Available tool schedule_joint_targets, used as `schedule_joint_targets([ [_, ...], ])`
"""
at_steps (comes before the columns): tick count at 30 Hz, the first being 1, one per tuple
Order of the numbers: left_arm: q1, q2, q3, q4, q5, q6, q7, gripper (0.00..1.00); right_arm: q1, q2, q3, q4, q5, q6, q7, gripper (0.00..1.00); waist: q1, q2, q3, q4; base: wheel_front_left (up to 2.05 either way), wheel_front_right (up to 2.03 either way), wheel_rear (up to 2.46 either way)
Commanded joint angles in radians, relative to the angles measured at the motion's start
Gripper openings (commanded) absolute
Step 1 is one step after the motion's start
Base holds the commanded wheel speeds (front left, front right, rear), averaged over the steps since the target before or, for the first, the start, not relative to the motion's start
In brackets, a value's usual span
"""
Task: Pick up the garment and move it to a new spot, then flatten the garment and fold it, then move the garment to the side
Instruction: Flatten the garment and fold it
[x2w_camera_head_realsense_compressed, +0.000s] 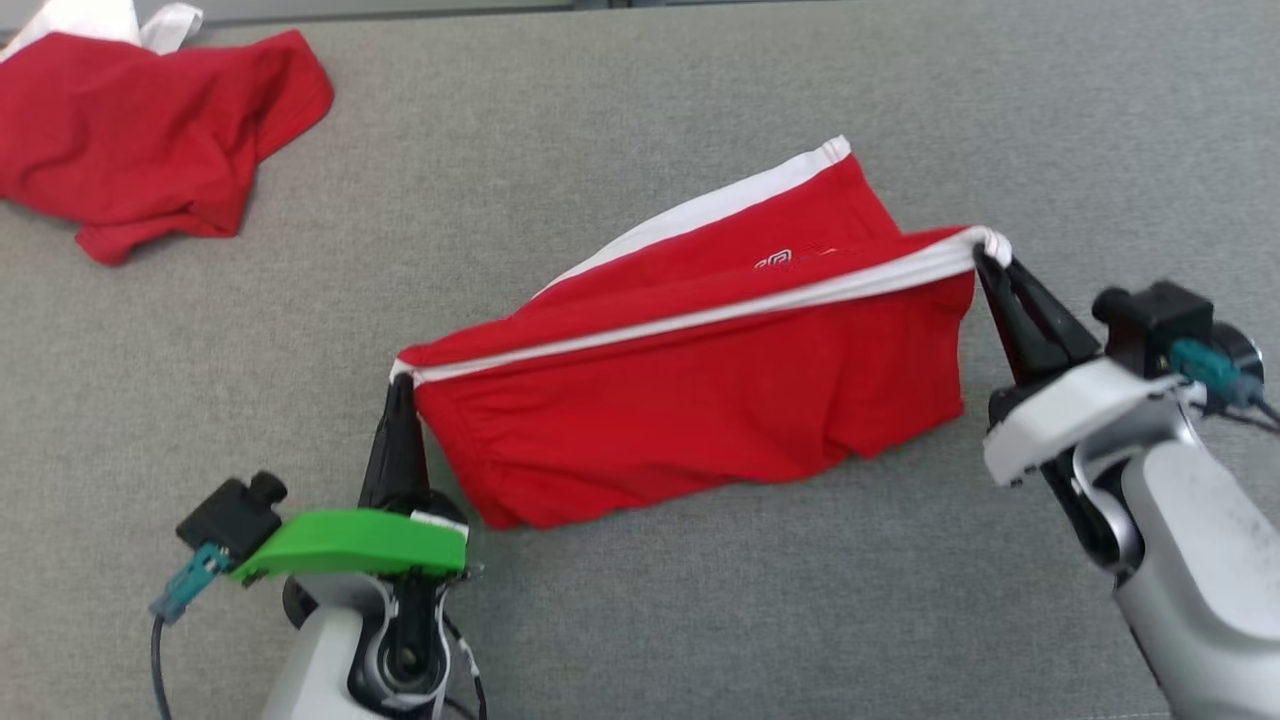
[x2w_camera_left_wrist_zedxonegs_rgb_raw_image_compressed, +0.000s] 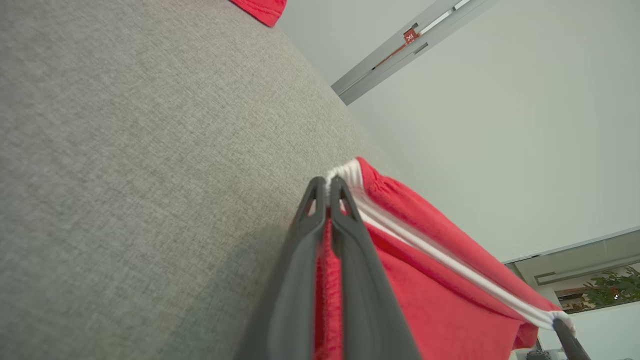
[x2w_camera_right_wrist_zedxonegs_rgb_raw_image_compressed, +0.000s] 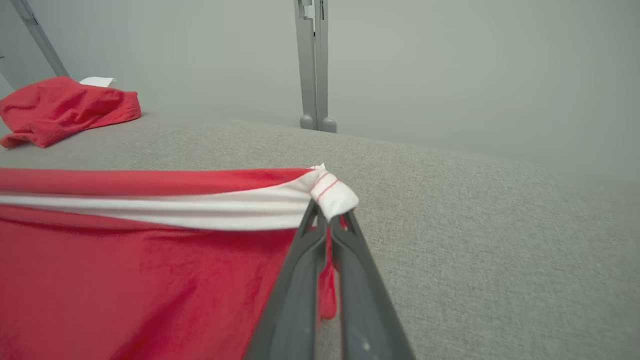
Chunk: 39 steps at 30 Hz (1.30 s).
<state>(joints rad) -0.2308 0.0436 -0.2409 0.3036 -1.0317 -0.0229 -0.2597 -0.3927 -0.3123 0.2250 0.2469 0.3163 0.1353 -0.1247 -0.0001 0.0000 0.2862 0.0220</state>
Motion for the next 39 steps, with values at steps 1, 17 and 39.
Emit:
schedule_joint_targets([
  [1,-0.037,0.012,-0.004,0.019,-0.001,0.013,-0.007,0.0,-0.048,-0.023,0.012,0.031,0.013,-0.007,0.009,0.0,0.0001,0.0,0.034,0.029,0.0,0.0,0.0],
  [17,-0.199,0.011,-0.134,0.117,0.018,0.065,-0.006,0.0,-0.412,-0.03,0.213,0.473,0.115,-0.006,0.012,0.0,0.0001,0.0,0.079,0.094,0.0,0.0,0.0],
  [39,-0.094,0.01,-0.089,-0.036,0.285,0.011,-0.005,1.0,-0.574,-0.011,0.312,0.799,0.21,-0.005,-0.131,1.0,0.0001,0.0,0.064,0.142,0.0,0.0,0.0],
])
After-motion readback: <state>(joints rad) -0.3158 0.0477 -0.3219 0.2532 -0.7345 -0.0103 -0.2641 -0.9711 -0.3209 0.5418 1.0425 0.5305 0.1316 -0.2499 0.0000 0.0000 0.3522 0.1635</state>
